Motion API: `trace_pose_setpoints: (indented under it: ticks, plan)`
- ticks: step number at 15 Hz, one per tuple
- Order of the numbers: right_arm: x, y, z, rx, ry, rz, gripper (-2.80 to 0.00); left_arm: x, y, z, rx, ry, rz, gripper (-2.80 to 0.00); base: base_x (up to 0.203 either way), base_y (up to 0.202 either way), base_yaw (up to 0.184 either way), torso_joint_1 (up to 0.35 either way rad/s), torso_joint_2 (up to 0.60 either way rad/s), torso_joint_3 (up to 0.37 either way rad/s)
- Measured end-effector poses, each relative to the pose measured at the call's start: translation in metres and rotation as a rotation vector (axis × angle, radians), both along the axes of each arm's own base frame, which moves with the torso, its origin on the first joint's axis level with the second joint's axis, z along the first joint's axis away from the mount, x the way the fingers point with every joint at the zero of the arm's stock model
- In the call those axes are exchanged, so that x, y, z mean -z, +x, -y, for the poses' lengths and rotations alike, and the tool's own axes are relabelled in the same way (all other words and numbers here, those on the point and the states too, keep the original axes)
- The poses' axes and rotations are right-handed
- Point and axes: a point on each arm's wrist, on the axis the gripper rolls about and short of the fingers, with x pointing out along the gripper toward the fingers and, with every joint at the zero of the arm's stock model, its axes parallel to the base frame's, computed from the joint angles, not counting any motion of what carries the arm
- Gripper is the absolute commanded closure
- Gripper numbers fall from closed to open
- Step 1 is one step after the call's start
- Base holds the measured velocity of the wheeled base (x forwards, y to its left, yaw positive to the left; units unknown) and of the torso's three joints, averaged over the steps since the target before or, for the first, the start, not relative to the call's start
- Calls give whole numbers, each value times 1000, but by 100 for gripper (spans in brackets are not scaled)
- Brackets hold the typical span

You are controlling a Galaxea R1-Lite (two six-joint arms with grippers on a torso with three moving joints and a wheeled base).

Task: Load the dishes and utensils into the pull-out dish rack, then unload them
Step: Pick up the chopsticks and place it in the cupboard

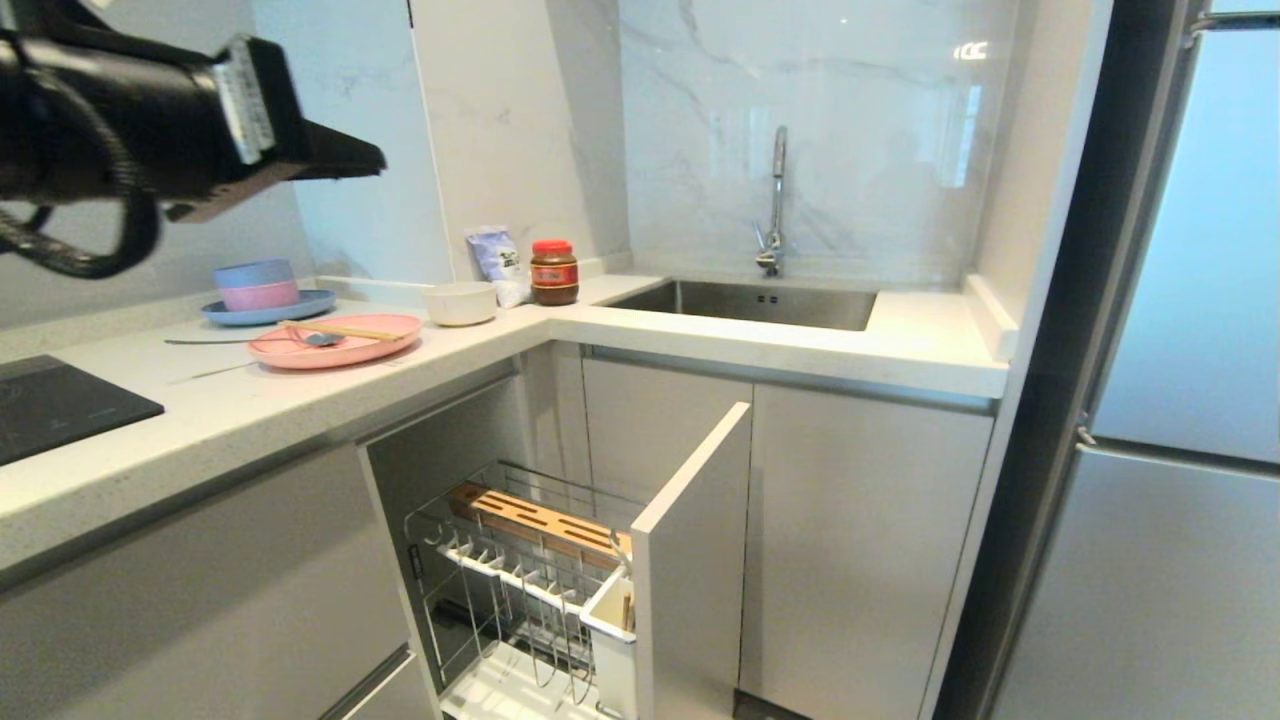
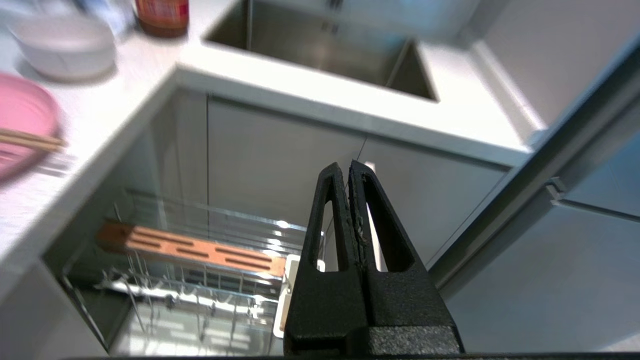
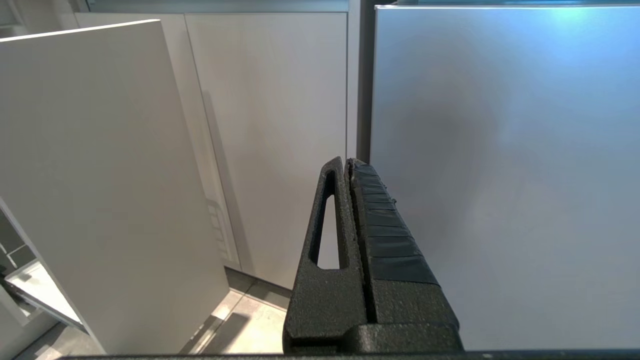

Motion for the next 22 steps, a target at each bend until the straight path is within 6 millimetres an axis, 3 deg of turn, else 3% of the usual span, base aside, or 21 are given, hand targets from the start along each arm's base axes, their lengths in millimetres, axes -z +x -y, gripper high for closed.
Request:
trace_pose_setpoints:
  ticks: [5, 8, 12, 15, 22]
  plan:
    - [0, 0, 0, 0, 0, 0, 0, -4, -102, -50, 76, -14, 156, 0, 0, 0, 0, 0, 0, 0]
    - [0, 0, 0, 0, 0, 0, 0, -2, -158, -64, 130, -27, 276, 0, 0, 0, 0, 0, 0, 0]
    - [0, 0, 0, 0, 0, 0, 0, 24, -202, -68, 107, -15, 374, 0, 0, 0, 0, 0, 0, 0]
    - [0, 0, 0, 1, 0, 0, 0, 66, -214, -69, -15, 37, 358, 0, 0, 0, 0, 0, 0, 0]
    - [0, 0, 0, 0, 0, 0, 0, 215, -238, -74, -271, 181, 486, 0, 0, 0, 0, 0, 0, 0]
